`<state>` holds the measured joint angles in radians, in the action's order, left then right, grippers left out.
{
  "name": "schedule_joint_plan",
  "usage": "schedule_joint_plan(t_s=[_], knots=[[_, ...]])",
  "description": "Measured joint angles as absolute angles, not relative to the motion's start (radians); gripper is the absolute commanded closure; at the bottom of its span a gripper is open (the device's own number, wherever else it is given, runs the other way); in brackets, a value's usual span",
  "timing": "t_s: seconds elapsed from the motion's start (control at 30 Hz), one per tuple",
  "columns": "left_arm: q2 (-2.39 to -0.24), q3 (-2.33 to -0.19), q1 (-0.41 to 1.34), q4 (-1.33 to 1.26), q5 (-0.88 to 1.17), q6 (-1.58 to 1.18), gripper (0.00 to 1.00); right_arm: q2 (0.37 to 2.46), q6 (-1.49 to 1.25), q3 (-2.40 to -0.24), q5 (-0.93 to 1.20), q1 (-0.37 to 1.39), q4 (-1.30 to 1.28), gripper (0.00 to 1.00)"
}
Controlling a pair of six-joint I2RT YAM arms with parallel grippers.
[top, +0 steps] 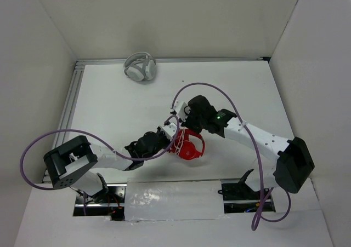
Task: Wrap the headphones
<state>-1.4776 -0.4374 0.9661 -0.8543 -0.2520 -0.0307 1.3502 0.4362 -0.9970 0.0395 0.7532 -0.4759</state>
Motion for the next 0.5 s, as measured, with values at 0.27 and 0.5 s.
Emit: schedule_joint_plan(t_s=[0.27,0.5], knots=[[-1.482,-0.438,0.966,-0.838,-0.223,-0.022,1.0,1.35,0.456,-1.021,0.152,0.723,-0.494,0.88],[-1.488,-0.452,0.966,-0.815,-0.194,-0.023,1.0,1.392,0.445,-0.999,0.227,0.653,-0.465,0.89]])
